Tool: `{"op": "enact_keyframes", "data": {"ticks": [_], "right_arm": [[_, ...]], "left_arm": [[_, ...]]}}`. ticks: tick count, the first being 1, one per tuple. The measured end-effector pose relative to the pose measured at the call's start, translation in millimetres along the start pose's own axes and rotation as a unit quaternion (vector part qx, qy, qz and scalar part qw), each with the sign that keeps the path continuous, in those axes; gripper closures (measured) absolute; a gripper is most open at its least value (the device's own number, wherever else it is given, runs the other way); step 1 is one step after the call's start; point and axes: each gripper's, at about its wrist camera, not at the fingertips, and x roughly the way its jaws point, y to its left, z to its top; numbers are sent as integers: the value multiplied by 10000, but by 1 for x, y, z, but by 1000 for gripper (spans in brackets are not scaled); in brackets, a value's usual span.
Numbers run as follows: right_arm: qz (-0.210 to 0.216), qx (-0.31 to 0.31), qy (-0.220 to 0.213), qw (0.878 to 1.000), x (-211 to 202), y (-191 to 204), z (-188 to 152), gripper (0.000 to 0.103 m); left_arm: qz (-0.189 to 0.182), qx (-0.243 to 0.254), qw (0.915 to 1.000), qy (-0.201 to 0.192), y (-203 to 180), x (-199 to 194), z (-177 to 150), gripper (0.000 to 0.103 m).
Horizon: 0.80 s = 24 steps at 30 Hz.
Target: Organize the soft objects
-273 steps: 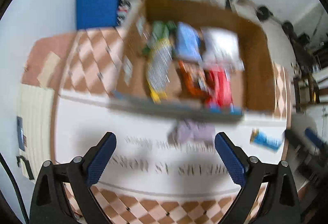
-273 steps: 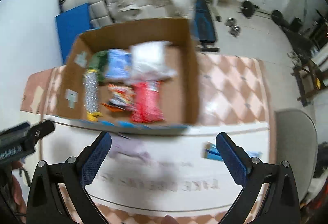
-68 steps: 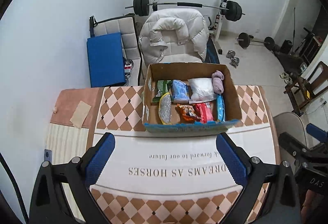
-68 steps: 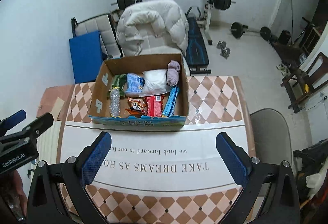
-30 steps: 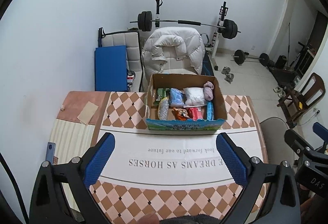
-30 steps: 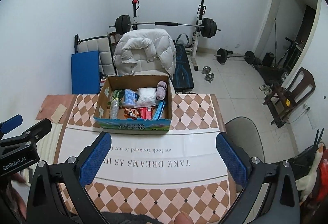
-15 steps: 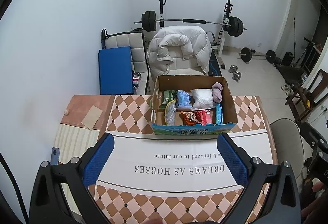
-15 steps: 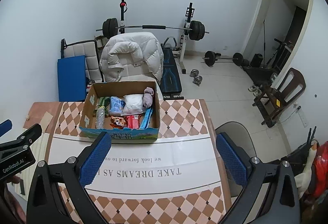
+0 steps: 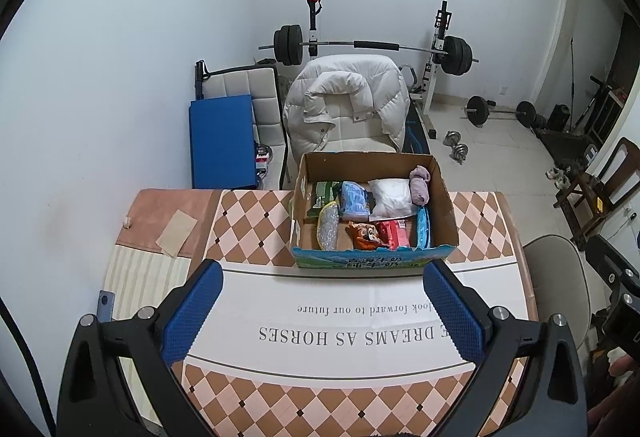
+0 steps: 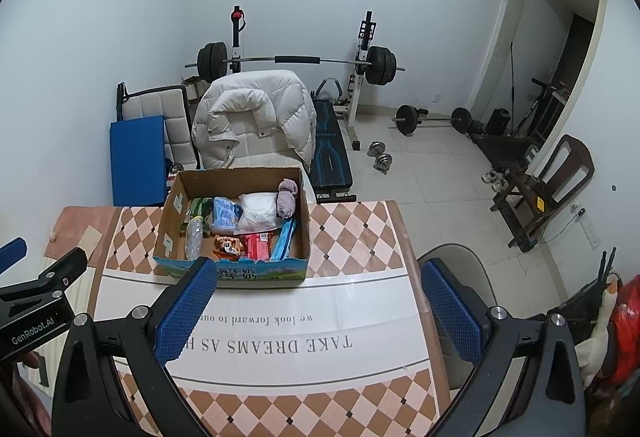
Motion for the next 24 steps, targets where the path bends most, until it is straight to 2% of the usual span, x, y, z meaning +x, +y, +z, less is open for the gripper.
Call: {"op": "enact_keyframes", "data": {"ticks": [24], "right_arm": [[59,14,-36,10000,-12,5,3,0]], "left_arm": [[-37,-43,9999,-102,-5,-12,3,0]]}}
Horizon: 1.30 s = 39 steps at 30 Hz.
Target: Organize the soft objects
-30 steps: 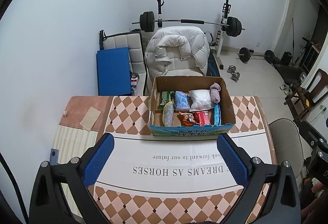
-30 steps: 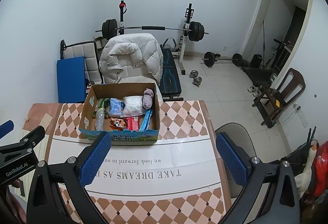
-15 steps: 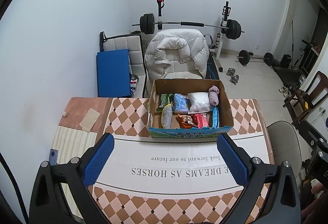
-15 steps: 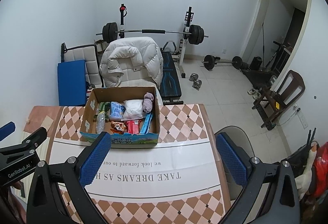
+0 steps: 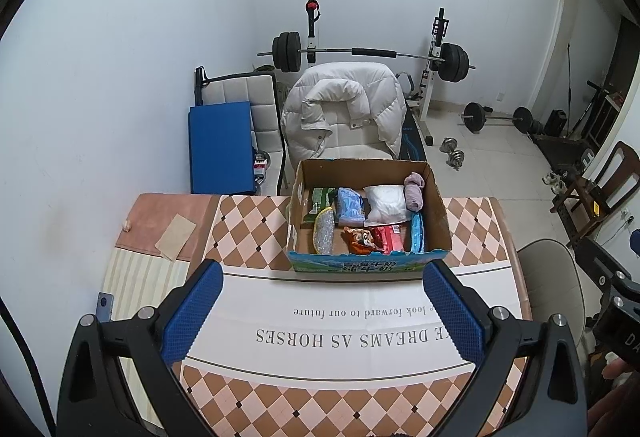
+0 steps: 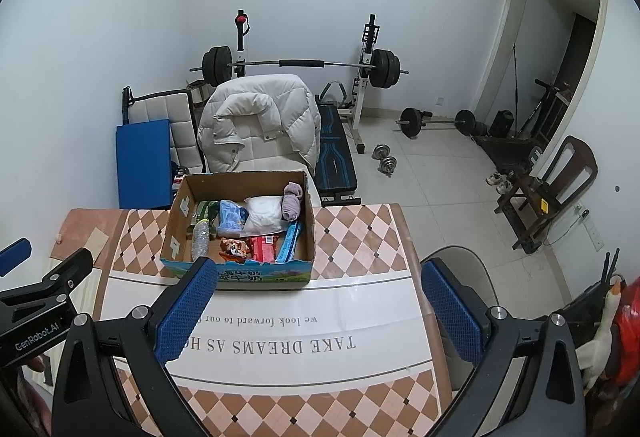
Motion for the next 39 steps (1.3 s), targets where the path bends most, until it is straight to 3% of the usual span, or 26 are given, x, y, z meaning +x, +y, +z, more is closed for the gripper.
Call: {"op": "enact_keyframes", "data": {"ticks": [39], "right_arm": [[50,53,-57,10000,-8,0,10,0]], "left_arm": [[-149,110,9997,-141,-9,-14,5,0]]}}
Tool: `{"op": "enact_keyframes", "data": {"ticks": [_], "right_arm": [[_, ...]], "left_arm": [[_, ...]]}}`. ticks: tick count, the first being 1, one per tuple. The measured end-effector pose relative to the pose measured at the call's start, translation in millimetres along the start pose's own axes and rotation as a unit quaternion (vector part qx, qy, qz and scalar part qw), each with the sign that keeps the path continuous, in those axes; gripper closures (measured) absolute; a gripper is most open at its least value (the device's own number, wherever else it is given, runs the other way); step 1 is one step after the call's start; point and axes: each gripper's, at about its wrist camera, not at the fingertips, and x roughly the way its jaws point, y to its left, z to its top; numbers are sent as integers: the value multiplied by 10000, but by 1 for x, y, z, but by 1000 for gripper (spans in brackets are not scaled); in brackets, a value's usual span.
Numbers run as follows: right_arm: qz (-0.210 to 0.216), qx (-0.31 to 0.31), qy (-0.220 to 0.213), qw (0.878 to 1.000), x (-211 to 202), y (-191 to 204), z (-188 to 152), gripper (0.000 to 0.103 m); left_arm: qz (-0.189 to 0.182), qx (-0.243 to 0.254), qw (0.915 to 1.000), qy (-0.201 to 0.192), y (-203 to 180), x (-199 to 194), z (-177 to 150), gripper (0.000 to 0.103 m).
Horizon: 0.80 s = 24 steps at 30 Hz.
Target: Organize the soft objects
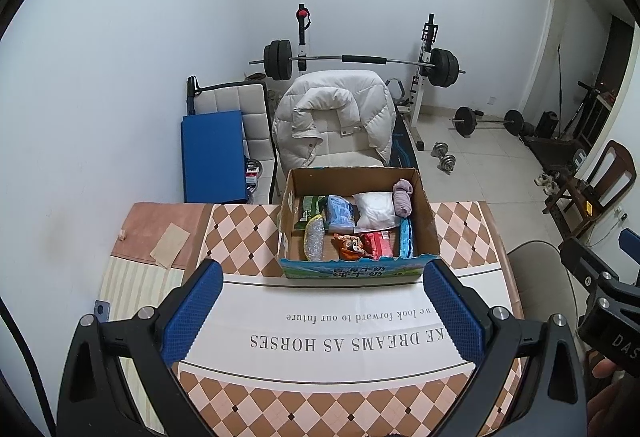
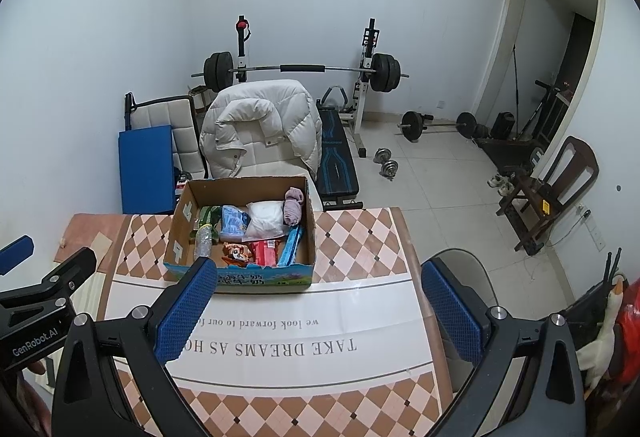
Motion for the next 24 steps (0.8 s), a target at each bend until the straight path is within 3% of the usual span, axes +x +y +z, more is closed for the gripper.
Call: {"op": "enact_keyframes", "data": {"ticks": [24], "right_arm": [[-15,29,-17,10000,-1,-1,0,0]], "left_arm": [[-4,15,9999,-134,-1,-5,1,0]]}}
